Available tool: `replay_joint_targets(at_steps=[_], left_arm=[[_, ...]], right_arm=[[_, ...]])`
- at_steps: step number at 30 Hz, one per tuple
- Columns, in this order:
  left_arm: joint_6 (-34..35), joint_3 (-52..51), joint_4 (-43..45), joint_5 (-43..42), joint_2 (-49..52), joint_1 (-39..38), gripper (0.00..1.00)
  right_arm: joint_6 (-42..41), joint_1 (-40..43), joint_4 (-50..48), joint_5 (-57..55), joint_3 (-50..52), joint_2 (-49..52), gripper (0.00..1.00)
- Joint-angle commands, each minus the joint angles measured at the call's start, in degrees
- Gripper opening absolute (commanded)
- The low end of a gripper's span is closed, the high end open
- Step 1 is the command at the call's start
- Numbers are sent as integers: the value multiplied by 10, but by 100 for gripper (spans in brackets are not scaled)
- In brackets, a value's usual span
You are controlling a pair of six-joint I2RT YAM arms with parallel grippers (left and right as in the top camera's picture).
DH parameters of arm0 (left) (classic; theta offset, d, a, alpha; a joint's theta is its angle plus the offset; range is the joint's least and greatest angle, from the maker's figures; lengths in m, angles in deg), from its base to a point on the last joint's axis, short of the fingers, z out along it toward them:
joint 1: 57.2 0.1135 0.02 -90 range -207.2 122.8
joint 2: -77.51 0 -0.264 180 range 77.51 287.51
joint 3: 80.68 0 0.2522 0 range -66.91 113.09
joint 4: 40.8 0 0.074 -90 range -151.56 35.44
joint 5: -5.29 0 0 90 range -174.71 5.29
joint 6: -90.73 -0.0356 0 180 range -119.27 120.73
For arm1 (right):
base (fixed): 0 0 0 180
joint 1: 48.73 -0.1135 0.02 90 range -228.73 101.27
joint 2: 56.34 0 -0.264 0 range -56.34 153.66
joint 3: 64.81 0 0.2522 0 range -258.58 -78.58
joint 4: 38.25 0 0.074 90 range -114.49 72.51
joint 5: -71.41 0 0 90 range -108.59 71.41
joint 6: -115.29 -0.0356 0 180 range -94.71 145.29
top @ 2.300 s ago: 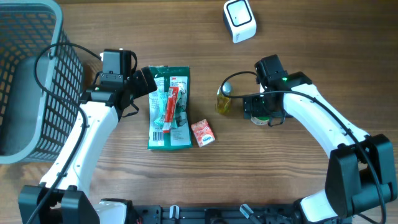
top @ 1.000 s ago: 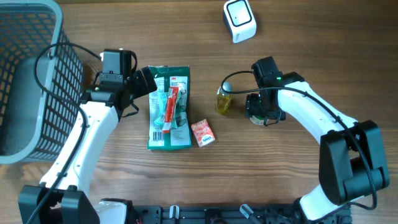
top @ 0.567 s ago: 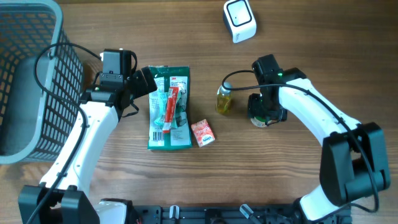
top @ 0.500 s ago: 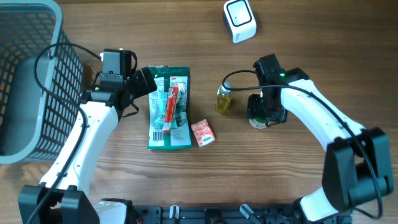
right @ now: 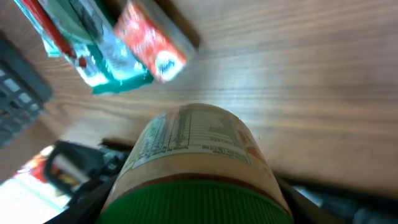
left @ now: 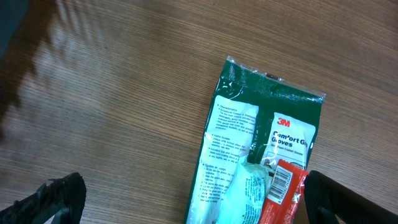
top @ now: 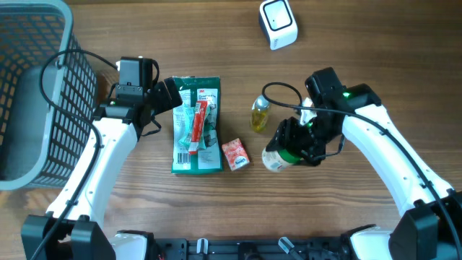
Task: Scan the item barcode
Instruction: 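Lift the jar with right gripper and tilt it sideways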
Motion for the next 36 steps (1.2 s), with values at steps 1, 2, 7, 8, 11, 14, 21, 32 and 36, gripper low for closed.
replay_joint_targets(at_steps=[1, 2, 7, 8, 11, 14, 21, 32, 36], left_arm=[[-5, 6, 0, 3, -4, 1, 100], [-5, 6, 0, 3, -4, 1, 100], [-5, 6, 0, 3, -4, 1, 100], [-5, 6, 0, 3, -4, 1, 100], [-5, 6, 0, 3, -4, 1, 100], [-5, 6, 0, 3, -4, 1, 100], [-5, 6, 0, 3, -4, 1, 100], [-5, 6, 0, 3, -4, 1, 100], [-5, 6, 0, 3, -4, 1, 100]], right_arm=[[-37, 1, 17, 108, -15, -13, 38], [-36, 1, 18, 132, -15, -13, 38], [-37, 2, 20, 235, -15, -13, 38], [-37, 1, 23, 249, -15, -13, 38], [-38, 1, 34, 267, -15, -13, 38], [-55, 1, 34, 267, -15, -13, 40], [-97, 1, 20, 267, -15, -13, 42], [-97, 1, -27, 70, -15, -13, 40], [-143, 1, -73, -53, -15, -13, 39]])
